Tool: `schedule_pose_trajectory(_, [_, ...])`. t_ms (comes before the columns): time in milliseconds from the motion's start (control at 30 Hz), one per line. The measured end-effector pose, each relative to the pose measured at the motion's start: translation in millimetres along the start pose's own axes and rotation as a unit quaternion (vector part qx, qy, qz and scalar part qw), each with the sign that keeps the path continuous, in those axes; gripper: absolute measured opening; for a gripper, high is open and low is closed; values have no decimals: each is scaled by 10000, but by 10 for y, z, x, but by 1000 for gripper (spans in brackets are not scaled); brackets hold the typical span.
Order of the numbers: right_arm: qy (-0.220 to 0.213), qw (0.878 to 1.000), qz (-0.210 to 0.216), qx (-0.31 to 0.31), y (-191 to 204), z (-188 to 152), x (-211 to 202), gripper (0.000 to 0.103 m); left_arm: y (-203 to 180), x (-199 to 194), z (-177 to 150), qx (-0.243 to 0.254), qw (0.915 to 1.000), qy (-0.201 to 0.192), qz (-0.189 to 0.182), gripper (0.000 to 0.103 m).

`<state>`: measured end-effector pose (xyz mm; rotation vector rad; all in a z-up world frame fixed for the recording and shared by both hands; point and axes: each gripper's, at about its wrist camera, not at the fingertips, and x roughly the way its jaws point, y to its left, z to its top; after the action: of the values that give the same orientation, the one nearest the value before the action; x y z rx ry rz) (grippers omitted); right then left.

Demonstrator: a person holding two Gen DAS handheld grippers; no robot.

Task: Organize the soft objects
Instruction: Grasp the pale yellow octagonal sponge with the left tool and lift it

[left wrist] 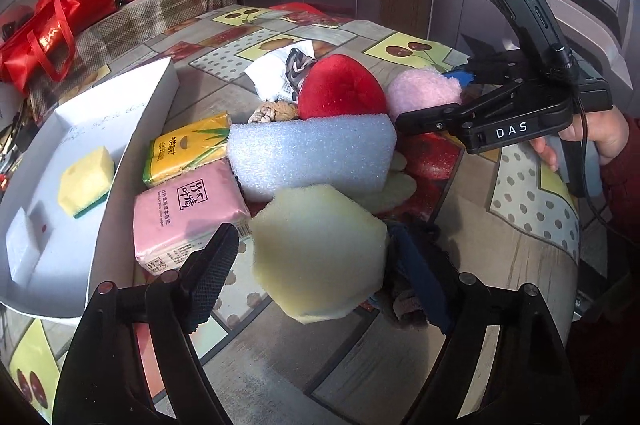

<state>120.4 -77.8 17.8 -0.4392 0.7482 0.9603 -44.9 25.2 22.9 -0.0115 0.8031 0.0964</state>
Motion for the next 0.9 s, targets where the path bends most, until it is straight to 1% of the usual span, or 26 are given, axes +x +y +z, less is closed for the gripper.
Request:
schedule_pose_trajectory(67, [90,10000,-25,-28,20,6,33,70,30,1,-13,-76,9999,59,50,83])
schedule_pose_trajectory(133, [106,9999,-46,-73,40,12,38,70,78,55,-10,-189,9996,189,-8,83])
schedule_pose_trajectory(167, [75,9999,-47,-93,47,9,25,68,101,85,-9,-241,9993,262,-78,80])
schedule_pose_trajectory(200, [32,9999,-23,-101,48,6,10,66,117,108,-8,-272,9990,305,-172,68])
schedule_pose_trajectory(300, [-180,9998,-76,-32,30,-5,-72,65,139,80,-6,-318,9989,213,-260,63])
schedule_pose_trajectory(433, [-743,9965,-228,317,-66,-28,-279,64,170,-77,-19,-415,9987,-174,-224,63])
schedule_pose_trajectory(533, [-1326,9891,-370,517,-81,-65,-479,64,227,-205,-33,-524,9972,-507,-190,63])
schedule_pose_trajectory(567, [-1492,9865,-387,561,-69,-73,-531,65,249,-239,-39,-561,9966,-593,-129,63])
schedule_pose_trajectory(633, [-1767,9814,-391,635,-35,-76,-607,65,298,-275,-50,-660,9953,-685,-162,63])
schedule_pose_trajectory(733, [-1904,9787,-306,699,16,-48,-620,65,353,-274,-47,-800,9942,-692,-192,63])
schedule_pose_trajectory(867, [-1840,9799,-225,735,57,-5,-565,65,339,-176,-2,-839,9938,-564,-460,63])
schedule_pose_trajectory(900, [-1825,9800,-216,761,50,3,-552,65,324,-162,9,-824,9941,-536,-467,63])
